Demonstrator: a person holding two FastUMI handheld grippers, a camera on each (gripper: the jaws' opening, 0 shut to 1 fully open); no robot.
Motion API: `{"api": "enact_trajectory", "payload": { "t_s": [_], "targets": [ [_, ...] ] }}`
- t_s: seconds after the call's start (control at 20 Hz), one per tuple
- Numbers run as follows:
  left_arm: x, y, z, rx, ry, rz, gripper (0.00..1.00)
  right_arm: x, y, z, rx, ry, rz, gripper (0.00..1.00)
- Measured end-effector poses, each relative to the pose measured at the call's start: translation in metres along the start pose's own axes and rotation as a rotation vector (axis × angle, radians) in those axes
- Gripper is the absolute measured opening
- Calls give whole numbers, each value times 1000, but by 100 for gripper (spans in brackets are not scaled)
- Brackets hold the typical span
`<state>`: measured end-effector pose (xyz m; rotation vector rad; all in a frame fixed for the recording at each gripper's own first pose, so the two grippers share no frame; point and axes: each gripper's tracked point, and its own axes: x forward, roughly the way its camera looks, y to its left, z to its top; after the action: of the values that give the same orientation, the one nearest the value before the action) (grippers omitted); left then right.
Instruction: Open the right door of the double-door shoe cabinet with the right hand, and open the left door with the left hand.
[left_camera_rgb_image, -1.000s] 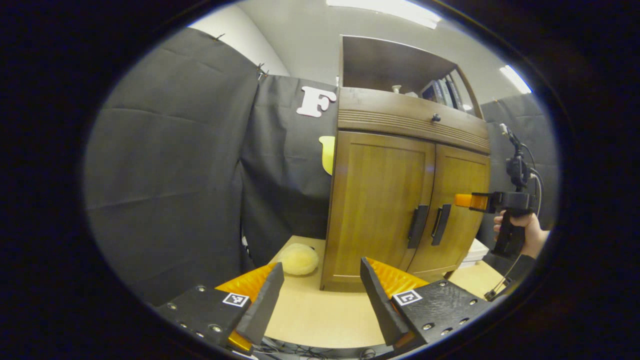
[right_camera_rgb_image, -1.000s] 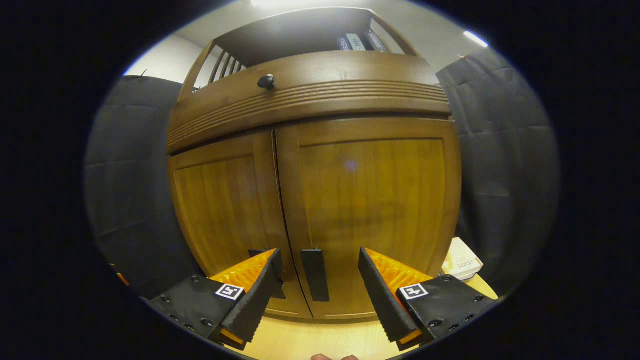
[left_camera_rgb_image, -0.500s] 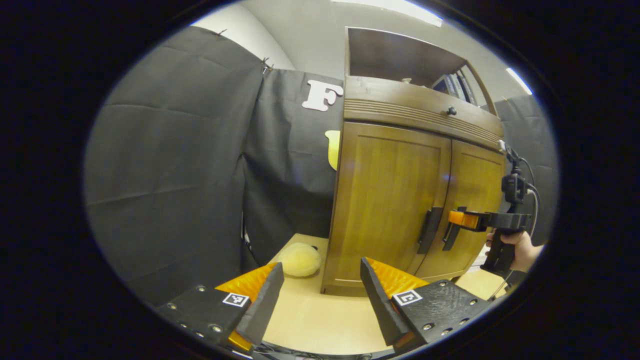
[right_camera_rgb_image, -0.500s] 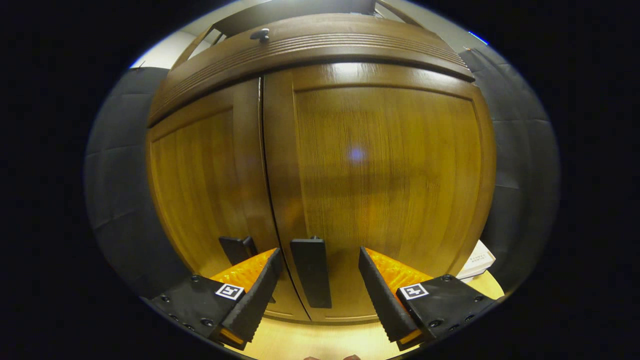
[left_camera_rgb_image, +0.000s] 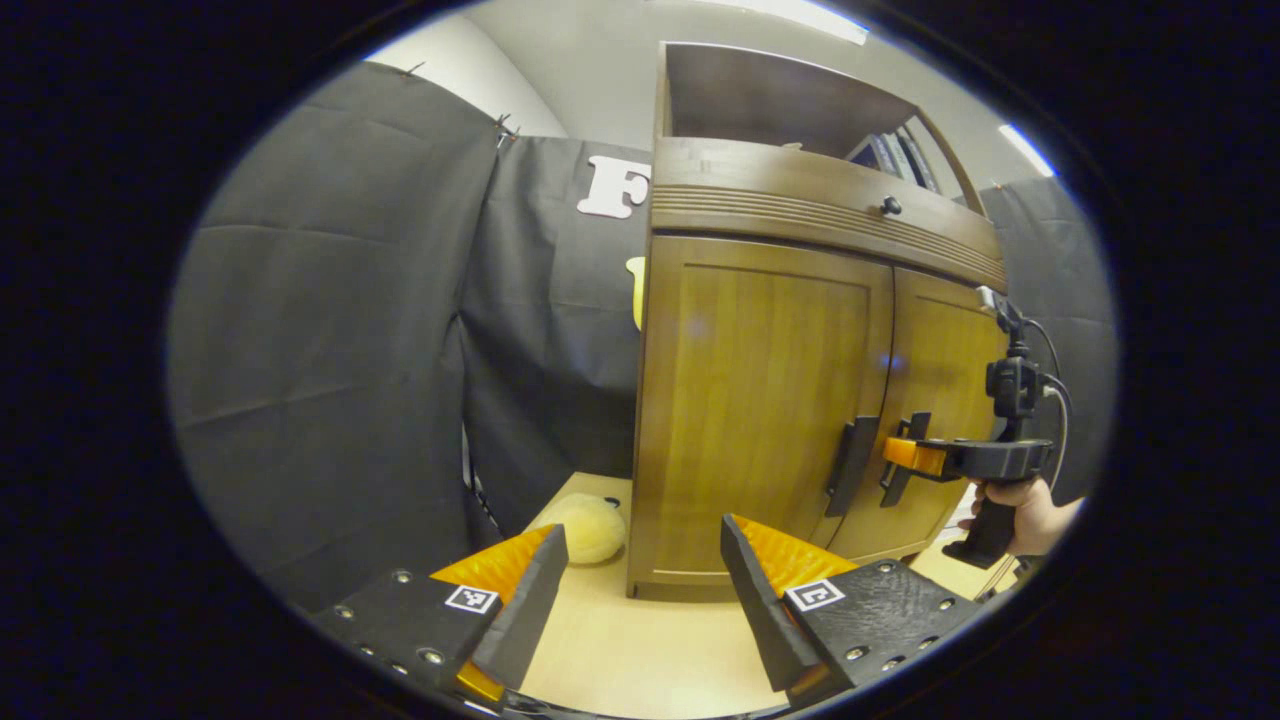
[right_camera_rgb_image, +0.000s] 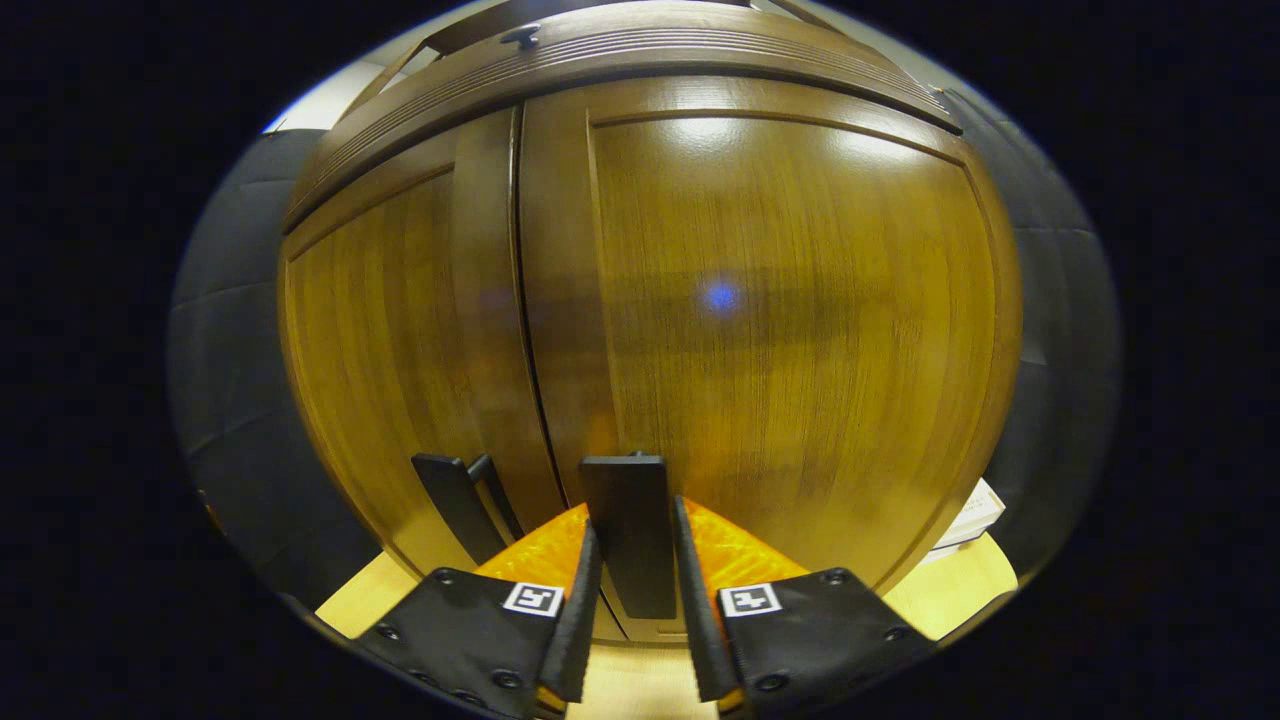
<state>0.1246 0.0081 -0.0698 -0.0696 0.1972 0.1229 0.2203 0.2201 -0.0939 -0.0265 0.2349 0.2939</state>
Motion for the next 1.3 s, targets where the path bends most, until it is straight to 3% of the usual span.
{"api": "enact_trajectory", "payload": {
  "t_s": [0.05, 0.3, 0.45, 1.05, 1.1, 1.3],
  "targets": [
    [-2, -1, 2, 6, -4, -3, 90, 0, -1, 0, -5, -5, -8, 37],
    [-4, -9, 1, 40, 2, -6, 89, 0, -1, 0, -6, -18, -1, 26],
    [-9, -11, 7, 51, -24, -12, 90, -1, -4, -4, 11, 12, 53, 7],
    [-45, -21, 6, 28, -41, -65, 89, -45, -5, -9, -25, 12, 30, 10],
    [-49, -22, 5, 20, -38, -76, 88, -52, -5, -11, -28, 8, 30, 7],
    [-58, -30, 10, 24, -38, -129, 90, -63, -8, -13, -24, 50, 32, 12]
  ]
}}
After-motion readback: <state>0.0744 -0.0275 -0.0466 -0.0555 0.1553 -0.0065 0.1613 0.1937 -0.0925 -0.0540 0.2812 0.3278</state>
